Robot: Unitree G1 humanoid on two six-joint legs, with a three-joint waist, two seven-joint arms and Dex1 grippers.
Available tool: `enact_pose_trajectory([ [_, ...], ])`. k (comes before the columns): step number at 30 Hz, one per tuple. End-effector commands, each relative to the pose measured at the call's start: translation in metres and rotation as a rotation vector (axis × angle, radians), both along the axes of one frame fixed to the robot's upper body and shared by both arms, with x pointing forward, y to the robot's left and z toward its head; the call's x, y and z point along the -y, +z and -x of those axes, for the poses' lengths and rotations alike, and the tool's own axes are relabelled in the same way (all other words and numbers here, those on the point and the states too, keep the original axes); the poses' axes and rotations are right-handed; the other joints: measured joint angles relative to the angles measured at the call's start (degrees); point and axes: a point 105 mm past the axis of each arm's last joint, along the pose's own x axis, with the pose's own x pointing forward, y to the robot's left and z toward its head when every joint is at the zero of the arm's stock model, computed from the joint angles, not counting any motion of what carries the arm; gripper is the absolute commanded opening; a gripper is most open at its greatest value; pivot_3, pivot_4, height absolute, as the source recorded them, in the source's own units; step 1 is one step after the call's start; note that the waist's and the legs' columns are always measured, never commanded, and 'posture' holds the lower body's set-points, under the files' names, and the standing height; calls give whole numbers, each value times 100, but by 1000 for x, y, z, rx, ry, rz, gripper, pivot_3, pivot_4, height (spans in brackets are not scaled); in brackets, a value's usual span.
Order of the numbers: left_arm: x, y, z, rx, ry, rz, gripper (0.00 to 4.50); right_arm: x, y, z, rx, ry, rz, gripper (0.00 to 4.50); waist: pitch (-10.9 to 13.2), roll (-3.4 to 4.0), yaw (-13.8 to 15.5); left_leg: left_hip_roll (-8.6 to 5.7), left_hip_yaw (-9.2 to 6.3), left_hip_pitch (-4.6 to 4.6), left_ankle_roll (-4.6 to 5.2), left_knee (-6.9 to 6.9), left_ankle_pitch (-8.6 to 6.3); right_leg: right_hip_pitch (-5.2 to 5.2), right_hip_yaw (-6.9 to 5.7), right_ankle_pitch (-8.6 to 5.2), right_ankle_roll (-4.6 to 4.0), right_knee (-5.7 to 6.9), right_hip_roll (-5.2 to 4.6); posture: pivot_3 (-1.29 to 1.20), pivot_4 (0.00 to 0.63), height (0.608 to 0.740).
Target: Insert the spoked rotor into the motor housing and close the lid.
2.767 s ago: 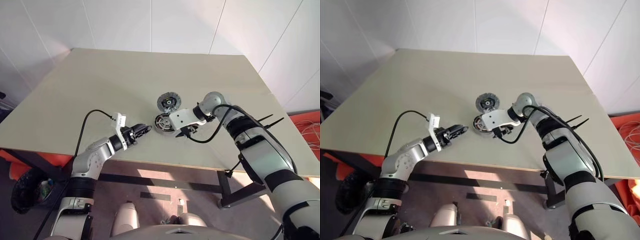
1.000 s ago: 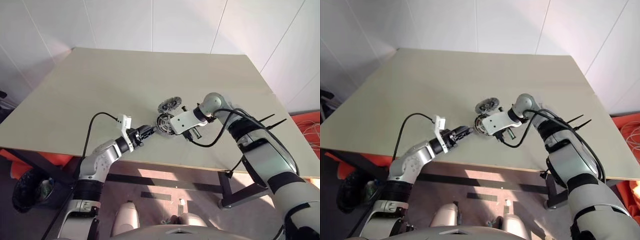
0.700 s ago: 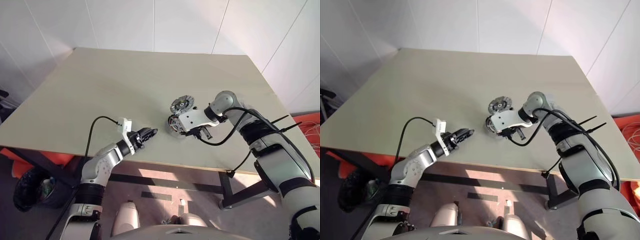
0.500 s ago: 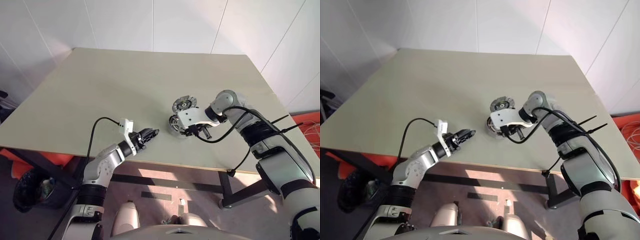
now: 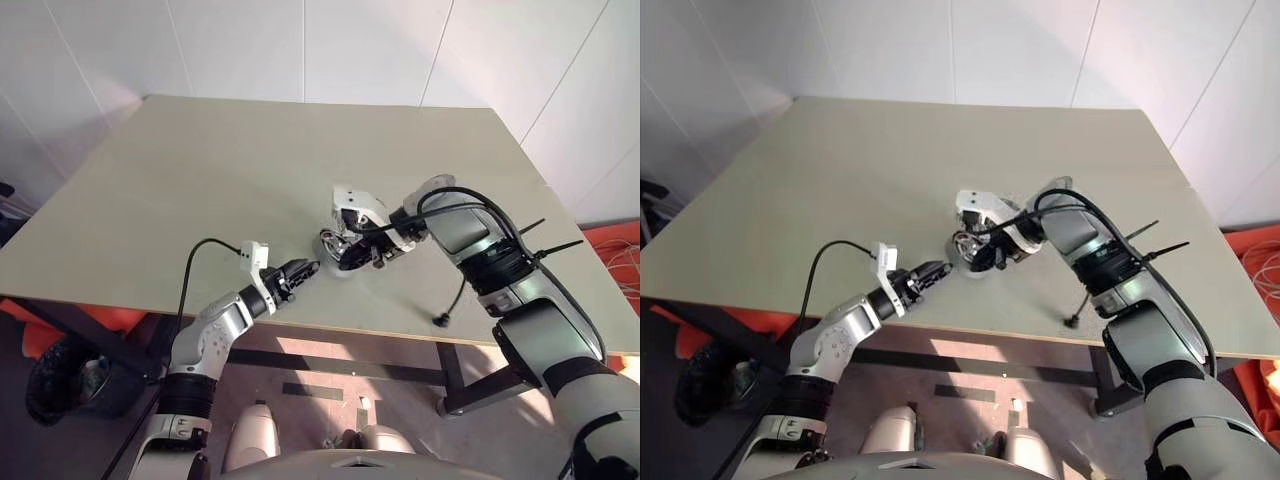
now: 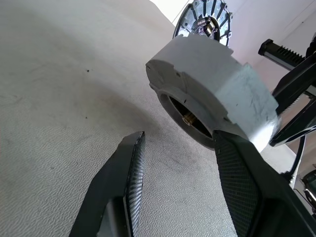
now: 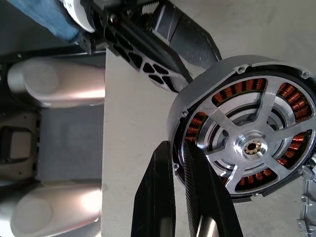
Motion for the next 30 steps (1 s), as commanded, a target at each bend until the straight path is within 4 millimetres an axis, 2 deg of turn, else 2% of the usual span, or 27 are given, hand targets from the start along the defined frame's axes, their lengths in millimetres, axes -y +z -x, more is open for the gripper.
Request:
enact_pose_trajectory([
  [1, 1, 6, 0, 36, 1, 9, 2300, -16, 35, -3, 32, -46, -70, 13, 0, 0, 2, 0, 0, 1, -7, -3, -2, 0, 0, 0, 0, 0, 0, 0, 0, 740],
  [11, -2, 3, 3, 29, 16, 9, 2300, -37, 48, -6, -151, -288, -126, 13, 1, 2, 24, -2, -1, 7, -31, -21, 0, 0, 0, 0, 1, -5, 0, 0, 0, 740],
  [14, -3, 5, 4, 33, 21, 7, 2300, -40, 42, -17, -174, -415, -109, 13, 1, 2, 13, -2, -2, 14, -43, -29, 6, 0, 1, 1, 2, -4, 0, 0, 0, 740],
  [20, -4, 13, 5, 43, 29, 2, 2300, -36, 30, -34, -150, -563, -70, 13, 2, 3, 23, -6, -2, 24, -70, -63, 22, 0, 0, 1, 2, -7, 0, 0, 0, 740],
  [30, -6, 19, 8, 43, 44, -6, 2300, -34, 20, -49, -132, -702, -44, 13, 4, 6, 20, -8, -2, 25, -82, -68, 28, -1, -2, 2, 3, -8, 0, 0, 0, 740],
])
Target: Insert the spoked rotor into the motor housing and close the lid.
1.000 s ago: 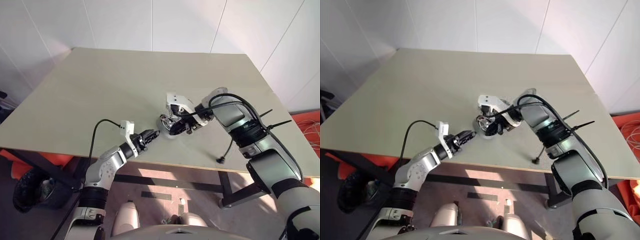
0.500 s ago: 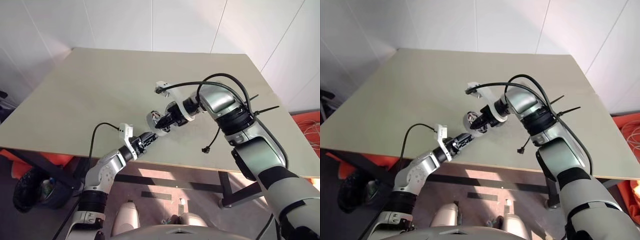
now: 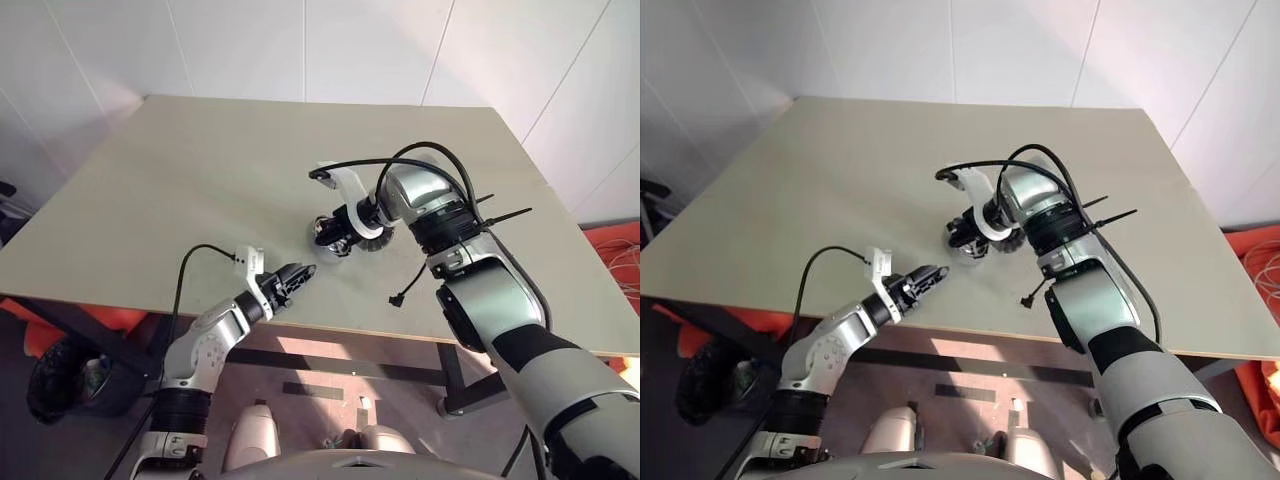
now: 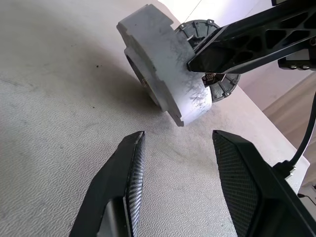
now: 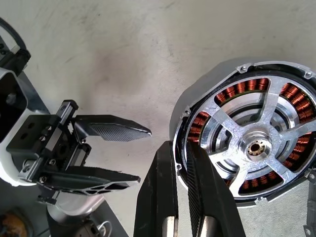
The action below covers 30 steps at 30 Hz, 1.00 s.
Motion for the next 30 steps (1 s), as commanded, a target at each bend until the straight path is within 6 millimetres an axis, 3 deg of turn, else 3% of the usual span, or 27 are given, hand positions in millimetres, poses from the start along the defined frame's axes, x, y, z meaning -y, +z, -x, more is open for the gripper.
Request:
enact_pose_trajectory([
  [1, 0, 15, -1, 48, 0, 10, 2300, -3, 20, -10, 73, -30, -17, 13, 0, 0, 1, 0, 0, 0, -3, 0, 2, 0, 0, 1, 1, 0, 0, 0, 0, 740],
  [9, -1, 15, -3, 48, 8, 5, 2300, -8, 19, -13, 96, -41, -17, 13, 0, 0, 0, -1, 1, 0, -8, 0, 5, 0, 0, 3, 4, 2, 0, 0, 0, 740],
  [21, -5, 7, -2, 38, 13, 5, 2300, -11, 17, -25, 111, -193, -7, 13, 1, 1, -14, 0, 1, 3, -20, 0, 12, 0, 0, 8, 5, 5, 0, 0, 0, 740],
  [28, -6, 3, -2, 36, 22, 2, 2300, -24, 22, -28, 112, -273, -57, 13, 1, 2, -28, 0, 2, 4, -21, -2, 12, 0, 0, 8, 5, 5, 0, 0, 0, 740],
  [30, -6, 4, -2, 38, 25, 1, 2300, -26, 24, -29, 118, -281, -66, 691, 1, 2, -29, 0, 2, 4, -21, -2, 12, 0, 0, 8, 6, 5, 0, 0, 0, 740],
])
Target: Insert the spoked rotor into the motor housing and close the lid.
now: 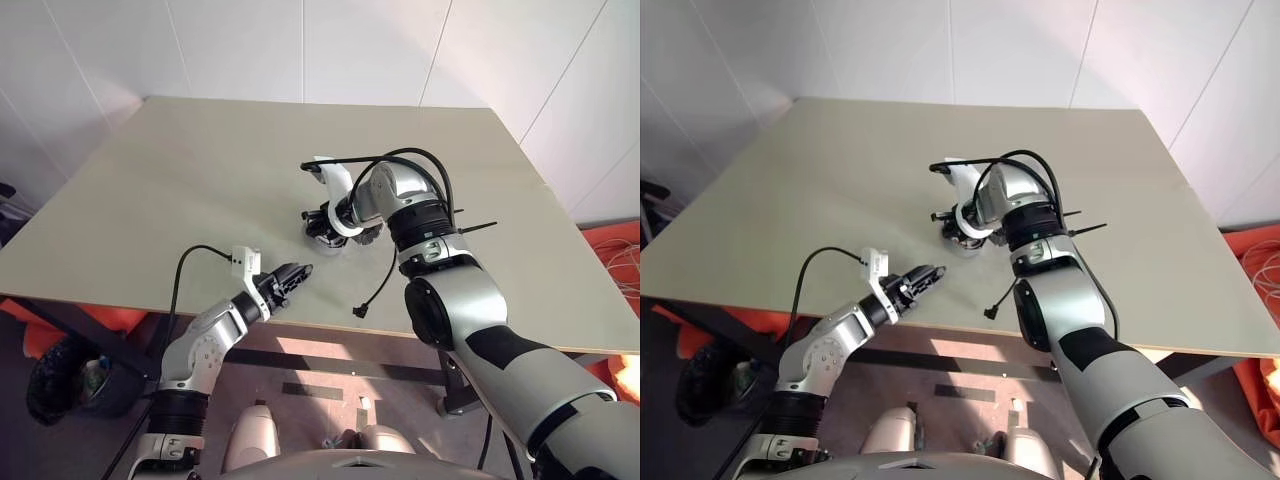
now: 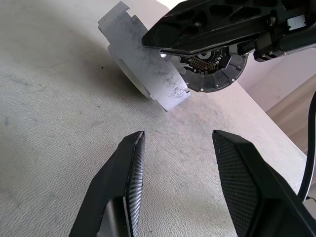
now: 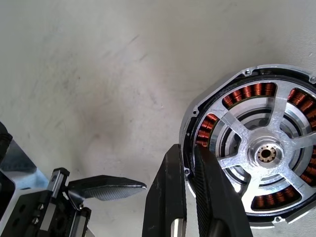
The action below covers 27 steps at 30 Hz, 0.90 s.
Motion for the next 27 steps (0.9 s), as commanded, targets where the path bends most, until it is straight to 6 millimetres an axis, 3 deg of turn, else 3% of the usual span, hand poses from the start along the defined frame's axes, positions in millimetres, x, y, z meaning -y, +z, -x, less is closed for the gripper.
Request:
enact_pose_trajectory([
  [1, -2, 8, -2, 38, 8, 8, 2300, -8, 29, -9, 96, -15, -39, 930, 0, 0, 0, 0, 0, 0, 0, 0, 0, 0, 0, 0, 0, 0, 0, 0, 0, 740],
  [8, -1, 11, -4, 42, 10, 6, 2300, -11, 38, -10, 106, -33, -32, 3240, 0, 0, -1, 0, 0, 1, 0, -7, 0, -1, 0, 0, 0, -2, 0, 0, 0, 740],
  [15, -1, 18, -5, 52, 4, 2, 2300, -34, 86, 3, 124, 68, -175, 3240, 2, 4, -7, 0, -1, 3, -1, -10, 0, -2, 0, 0, 1, -2, 1, 0, 0, 740],
  [19, -7, 24, -9, 53, 10, -4, 2300, -40, 130, 7, 234, 148, -311, 3240, 3, 4, 1, 0, -2, 3, -1, -13, 0, -3, 0, 0, 1, -3, 1, 0, 0, 740],
  [23, -18, 26, -15, 53, 23, -32, 2300, -15, 165, -9, 421, 109, -367, 3240, 2, 3, 33, -1, -4, 3, -2, -12, 0, -1, 0, 2, 4, -4, 0, 0, 0, 740],
  [27, -31, 32, -22, 73, 30, -54, 2300, 25, 170, -27, 569, 51, -343, 3240, 2, 2, 40, -5, -2, 2, -4, -8, 2, 1, 2, 6, 12, -4, -2, 0, 0, 740],
])
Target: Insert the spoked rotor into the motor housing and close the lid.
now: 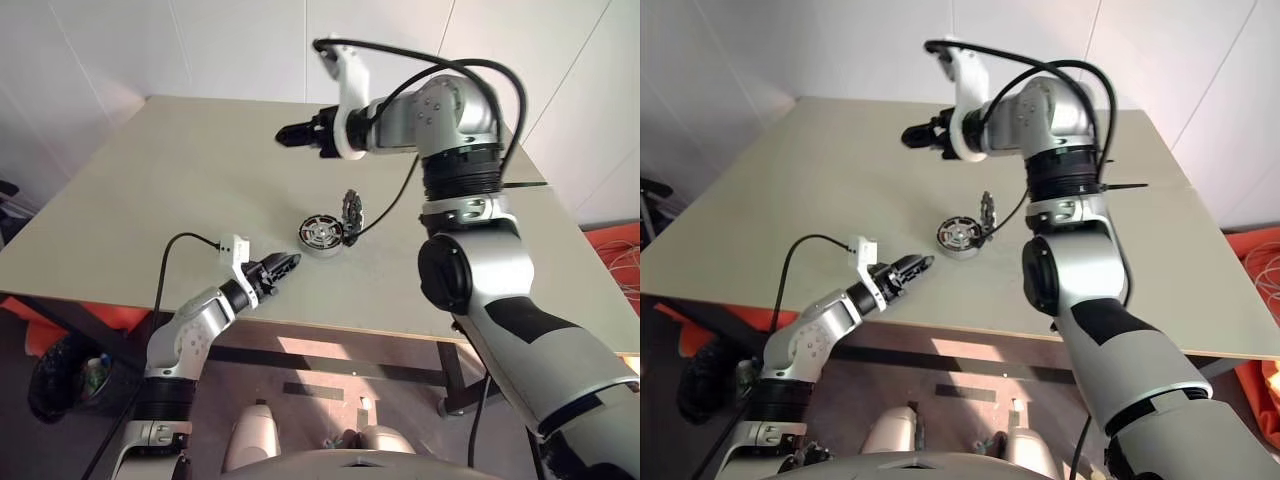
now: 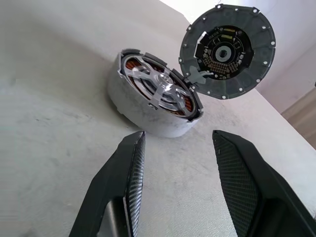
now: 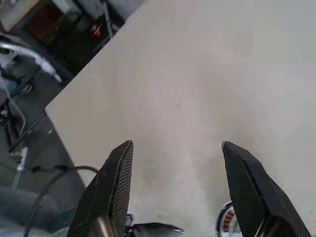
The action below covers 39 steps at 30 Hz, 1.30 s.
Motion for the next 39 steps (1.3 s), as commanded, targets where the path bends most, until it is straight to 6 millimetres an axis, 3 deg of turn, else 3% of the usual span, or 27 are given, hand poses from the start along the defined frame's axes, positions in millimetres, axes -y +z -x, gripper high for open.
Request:
enact_pose_trajectory([
  [1, -11, 20, -9, 65, -9, 5, 2300, 32, 15, -11, 199, -57, 18, 3240, -1, -1, 6, 0, 1, -1, 0, 1, 0, 1, -1, 0, 0, 0, 0, 0, 0, 740],
  [4, -26, 28, -15, 97, -11, -24, 2300, 63, 5, -15, 322, -88, 108, 3240, -2, -4, 21, -1, 3, -1, 1, 4, 0, 4, -4, 0, 1, 0, 1, 0, 0, 740],
  [7, -38, 32, -24, 133, 6, -72, 2300, 95, -19, -17, 473, -131, 322, 3240, -2, -3, 37, -7, 4, -6, 2, 8, 0, 1, -5, 2, 2, 2, 1, 0, 0, 740],
  [11, -48, 35, -34, 157, 18, -96, 2300, 128, -52, -15, 465, -213, 410, 3240, -2, -3, 27, -21, 5, -8, 6, 12, 0, 1, -2, 4, 6, 3, 1, 0, 0, 740],
  [14, -49, 36, -36, 159, 7, -92, 2300, 141, -68, -10, 435, -272, 419, 2654, -2, -3, 9, -23, 5, -6, 7, 14, 1, 1, -2, 4, 6, 8, 1, 0, 0, 740],
  [17, -47, 35, -37, 154, -17, -86, 2300, 137, -89, 0, 403, -252, 429, 1638, -2, -4, 5, -21, 5, -5, 7, 15, 2, 2, -2, 4, 5, 8, 1, 0, 0, 740],
  [19, -40, 37, -35, 147, -59, -62, 2300, 121, -107, 13, 362, -175, 415, 961, -2, -4, 7, -21, 5, -4, 8, 15, 2, 4, -1, 4, 5, 8, 0, 0, 0, 740],
  [22, -31, 39, -32, 141, -107, -38, 2300, 105, -127, 27, 310, -108, 394, 961, -3, -5, 0, -20, 4, 1, 10, 14, 1, 8, -1, 4, 5, 6, 0, 0, 0, 740],
  [26, -33, 39, -33, 141, -102, -47, 2300, 93, -138, 26, 274, -120, 355, 787, -3, -5, -10, -18, 4, 3, 16, 14, 6, 8, -1, 9, -3, 8, -1, 0, 0, 740],
  [29, -36, 39, -34, 142, -91, -54, 2300, 82, -136, 24, 286, -114, 333, 85, -3, -4, -10, -15, 4, 8, 17, 14, 9, 12, -1, 10, -6, 9, -1, 0, 0, 740],
  [39, -37, 34, -27, 133, -59, -42, 2300, 46, -115, 29, 310, -27, 233, 33, -3, -5, -18, -13, 4, 7, 18, 10, 9, 12, -1, 11, -7, 4, 0, 0, 0, 740],
])
